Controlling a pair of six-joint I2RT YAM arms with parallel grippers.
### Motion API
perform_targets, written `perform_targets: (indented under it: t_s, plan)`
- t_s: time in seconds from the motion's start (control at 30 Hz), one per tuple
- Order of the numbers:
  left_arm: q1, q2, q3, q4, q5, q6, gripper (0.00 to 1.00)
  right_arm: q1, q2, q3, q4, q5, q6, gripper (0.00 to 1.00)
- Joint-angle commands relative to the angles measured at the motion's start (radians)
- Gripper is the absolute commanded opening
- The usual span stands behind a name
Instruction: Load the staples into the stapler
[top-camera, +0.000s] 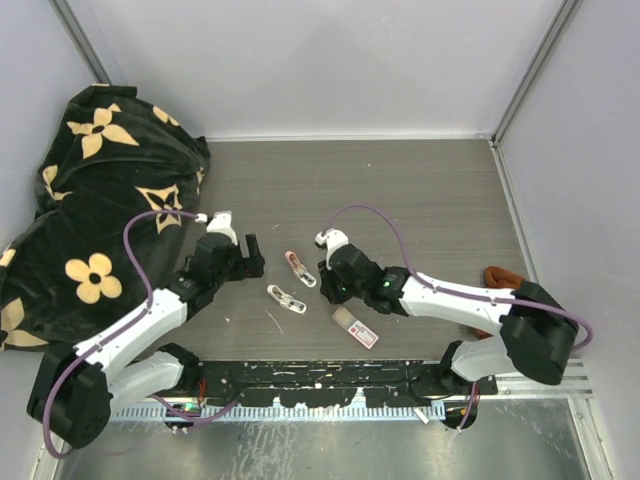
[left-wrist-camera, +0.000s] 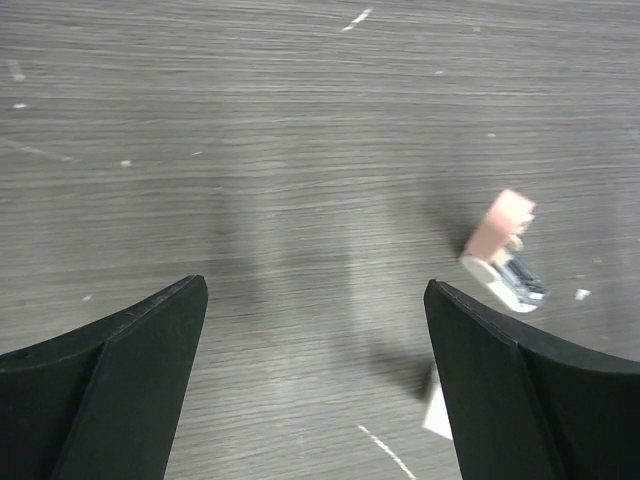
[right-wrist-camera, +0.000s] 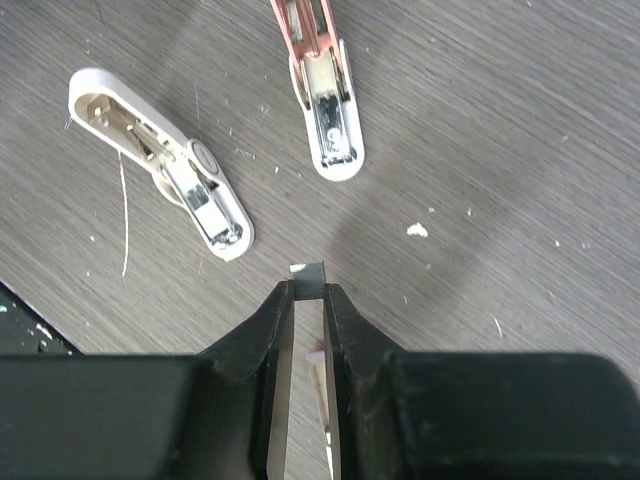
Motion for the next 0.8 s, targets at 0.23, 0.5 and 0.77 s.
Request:
perform_targets:
  t_s: [0.23,0.5,0.77]
  plan:
    - [0.002,-0.177,-0.117,0.103,-0.180,0.075,0.93,-0.059,0.299,0.290,-0.056,-0.071,-0.054,0.18]
    - [0.002,-0.161,-0.112,0.101,-0.160,0.075,0.93,-0.076,0.407,0.421,-0.131,-0.102,-0.150,0.18]
    - [0.002,-0.149,-0.111,0.106,-0.155,0.075,0.93,-0.083,0.446,0.444,-0.145,-0.119,-0.167,0.18]
